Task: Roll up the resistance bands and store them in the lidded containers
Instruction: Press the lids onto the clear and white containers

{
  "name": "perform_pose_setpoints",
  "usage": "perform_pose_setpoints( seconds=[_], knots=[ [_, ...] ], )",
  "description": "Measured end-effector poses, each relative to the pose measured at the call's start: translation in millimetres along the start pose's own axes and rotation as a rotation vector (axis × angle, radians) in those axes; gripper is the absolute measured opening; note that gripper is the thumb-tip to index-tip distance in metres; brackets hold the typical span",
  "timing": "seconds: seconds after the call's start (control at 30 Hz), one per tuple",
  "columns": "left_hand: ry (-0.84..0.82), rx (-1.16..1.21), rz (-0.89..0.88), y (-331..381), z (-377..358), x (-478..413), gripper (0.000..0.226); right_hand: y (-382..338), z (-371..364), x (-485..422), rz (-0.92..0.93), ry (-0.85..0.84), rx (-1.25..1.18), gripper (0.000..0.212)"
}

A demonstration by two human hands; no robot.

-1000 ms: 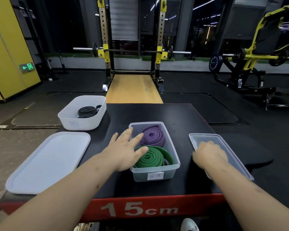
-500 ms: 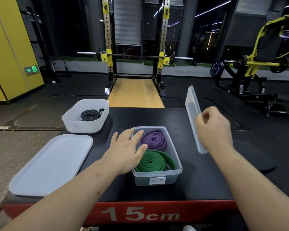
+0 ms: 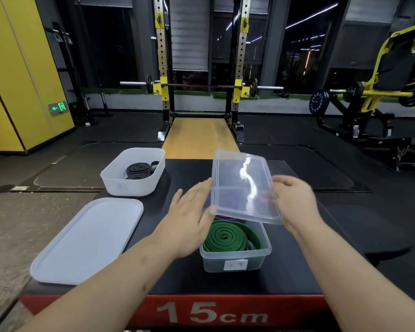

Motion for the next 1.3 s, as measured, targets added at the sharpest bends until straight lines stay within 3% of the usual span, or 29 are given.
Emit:
perform_pose_setpoints(
  seconds=[0.33,1.0,1.2,1.3],
  knots=[
    [-0.049,-0.081,0.029,-24.6,-20.4,39.2,0.055,28.0,-17.5,20.8,0.104,-0.119,0.393,0.042],
    [0.058,-0.004,0.145,-11.5,-18.9,55.5,0.045,46.9,-19.4,39.7,0.181,-0.191,0.478,0.041],
    [0.045,0.122,0.314,-16.8,-23.9,52.5,0.054,42.7,-25.9,46.2,0.265,-0.181,0.570,0.032],
    [0.018,0.151,0.357,-16.0,-29.4,52.8,0.044,44.4,-24.9,46.9,0.283,-0.185,0.582,0.035]
  ],
)
Point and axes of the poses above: each hand's wrist, its own x-axis away from the middle knuckle, its own z-axis out of the back of the hand, y = z × x, the point moved 3 cm from there along -x, towards the middle knuckle, and after that the axes turned 5 degrees about y, right-handed, at the moved point
